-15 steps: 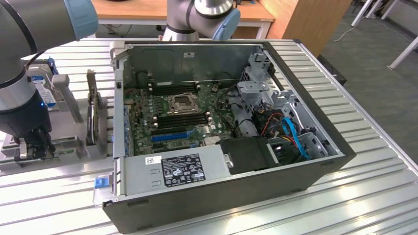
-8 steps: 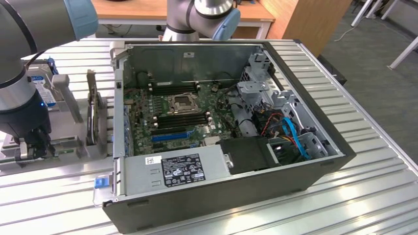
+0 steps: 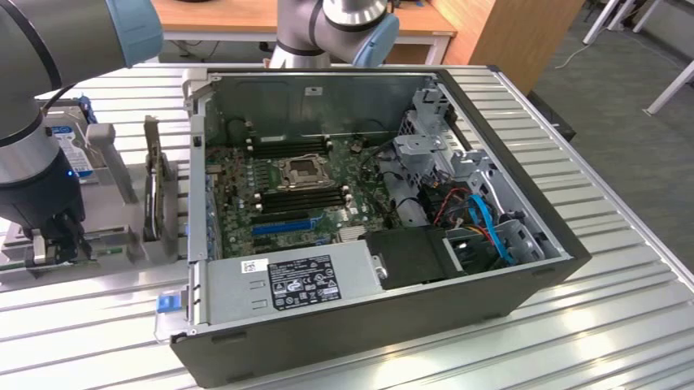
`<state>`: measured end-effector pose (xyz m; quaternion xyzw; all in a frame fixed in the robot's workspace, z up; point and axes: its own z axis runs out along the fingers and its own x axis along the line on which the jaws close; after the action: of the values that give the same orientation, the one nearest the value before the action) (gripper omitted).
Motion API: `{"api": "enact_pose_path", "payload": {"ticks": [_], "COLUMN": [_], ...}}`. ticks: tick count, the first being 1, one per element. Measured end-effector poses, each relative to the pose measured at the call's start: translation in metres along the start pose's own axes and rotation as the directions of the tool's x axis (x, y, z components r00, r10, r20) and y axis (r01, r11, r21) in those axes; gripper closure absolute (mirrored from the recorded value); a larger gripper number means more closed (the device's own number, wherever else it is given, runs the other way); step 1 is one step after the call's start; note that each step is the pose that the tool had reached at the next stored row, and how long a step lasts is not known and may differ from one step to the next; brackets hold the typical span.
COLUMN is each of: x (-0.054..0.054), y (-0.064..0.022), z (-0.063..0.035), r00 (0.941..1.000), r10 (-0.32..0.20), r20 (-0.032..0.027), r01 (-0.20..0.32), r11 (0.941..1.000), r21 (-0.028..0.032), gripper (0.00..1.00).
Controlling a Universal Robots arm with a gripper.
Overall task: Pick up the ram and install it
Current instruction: 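Pick up the ram and move it above insertion slot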
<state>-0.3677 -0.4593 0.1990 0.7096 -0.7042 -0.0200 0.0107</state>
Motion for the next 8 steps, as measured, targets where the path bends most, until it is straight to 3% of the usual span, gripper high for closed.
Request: {"api": "enact_pose_path", "payload": {"ticks": [8], "x": [0.0], "y": [0.0001], "z": [-0.0028], "r00": [1.0], "r10": [0.0], "r20": [0.0], "r01": [0.0], "r11": [1.0], "r21": [0.0], "gripper": [0.88]}}
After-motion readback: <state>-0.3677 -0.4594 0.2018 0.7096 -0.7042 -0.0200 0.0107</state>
